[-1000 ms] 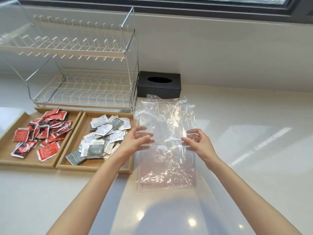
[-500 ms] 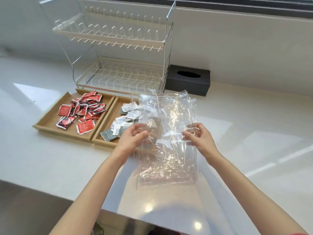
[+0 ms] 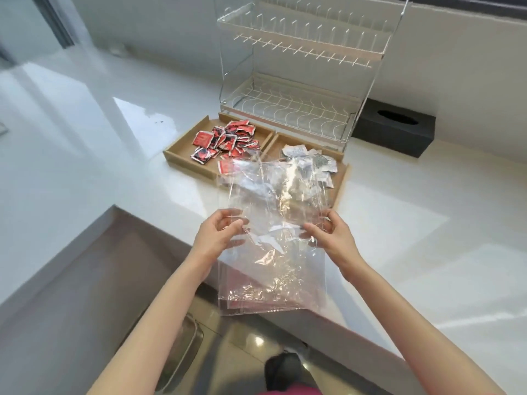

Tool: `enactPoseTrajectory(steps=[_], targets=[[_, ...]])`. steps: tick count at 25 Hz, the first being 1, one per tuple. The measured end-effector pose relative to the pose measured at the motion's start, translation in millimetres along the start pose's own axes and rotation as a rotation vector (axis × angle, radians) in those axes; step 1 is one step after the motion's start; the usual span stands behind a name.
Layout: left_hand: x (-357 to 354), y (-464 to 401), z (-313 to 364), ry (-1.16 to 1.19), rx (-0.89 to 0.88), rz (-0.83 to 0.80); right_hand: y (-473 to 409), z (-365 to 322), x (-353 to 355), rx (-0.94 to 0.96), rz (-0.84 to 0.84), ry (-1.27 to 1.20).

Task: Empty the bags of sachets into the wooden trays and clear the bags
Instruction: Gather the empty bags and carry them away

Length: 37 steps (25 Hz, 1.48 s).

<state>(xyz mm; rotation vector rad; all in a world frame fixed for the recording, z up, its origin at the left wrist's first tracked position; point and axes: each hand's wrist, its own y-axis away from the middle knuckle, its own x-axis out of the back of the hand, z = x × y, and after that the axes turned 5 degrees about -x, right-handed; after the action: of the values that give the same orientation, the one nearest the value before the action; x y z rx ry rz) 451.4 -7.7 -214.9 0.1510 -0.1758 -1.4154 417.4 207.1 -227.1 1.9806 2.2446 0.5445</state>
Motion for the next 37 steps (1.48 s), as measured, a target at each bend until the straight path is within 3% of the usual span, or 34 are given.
enactPoseTrajectory(steps=[9, 19, 37], targets=[[86, 93, -40, -0.097, 0.059, 0.203, 59, 23, -89, 0.004, -0.134, 0.035], [146, 163, -62, 0.006, 0.139, 0.307, 102, 32, -158, 0.004, -0.215, 0.221], [192, 166, -164, 0.193, 0.383, 0.597, 65, 73, -241, -0.161, -0.452, 0.504]])
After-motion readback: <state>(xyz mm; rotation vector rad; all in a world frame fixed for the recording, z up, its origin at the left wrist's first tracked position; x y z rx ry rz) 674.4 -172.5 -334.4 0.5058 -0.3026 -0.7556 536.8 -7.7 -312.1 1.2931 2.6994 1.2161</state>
